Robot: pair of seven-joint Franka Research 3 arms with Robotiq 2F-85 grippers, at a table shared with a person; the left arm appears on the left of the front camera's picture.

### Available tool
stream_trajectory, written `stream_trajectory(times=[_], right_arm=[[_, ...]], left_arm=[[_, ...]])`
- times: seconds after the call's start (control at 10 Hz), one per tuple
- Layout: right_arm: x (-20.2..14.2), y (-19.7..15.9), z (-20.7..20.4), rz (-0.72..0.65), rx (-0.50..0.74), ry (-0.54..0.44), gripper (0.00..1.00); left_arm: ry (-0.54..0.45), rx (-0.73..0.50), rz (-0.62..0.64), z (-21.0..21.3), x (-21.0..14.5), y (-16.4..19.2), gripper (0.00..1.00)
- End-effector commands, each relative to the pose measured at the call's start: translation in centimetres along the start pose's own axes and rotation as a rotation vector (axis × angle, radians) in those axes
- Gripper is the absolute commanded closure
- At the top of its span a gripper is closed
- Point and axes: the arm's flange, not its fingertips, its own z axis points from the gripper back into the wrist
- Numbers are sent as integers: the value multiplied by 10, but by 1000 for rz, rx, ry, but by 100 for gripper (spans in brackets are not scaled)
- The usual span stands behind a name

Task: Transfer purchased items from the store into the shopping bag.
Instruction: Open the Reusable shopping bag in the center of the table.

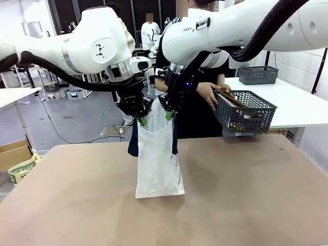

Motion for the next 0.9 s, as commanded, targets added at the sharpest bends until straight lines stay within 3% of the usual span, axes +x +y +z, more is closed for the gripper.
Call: stream_trajectory(times=[0.0,0.2,0.8], right_arm=[[-27,-8,8,21,19,-49,100],[-35,-14,20,51,-4,-27,100],[-40,-38,47,139,-224,147,100]], left_arm=[[-48,19,51,5,-22,17,100],[-65,40,66,6,-28,32,100],[-92,300,45,8,-32,55,100]])
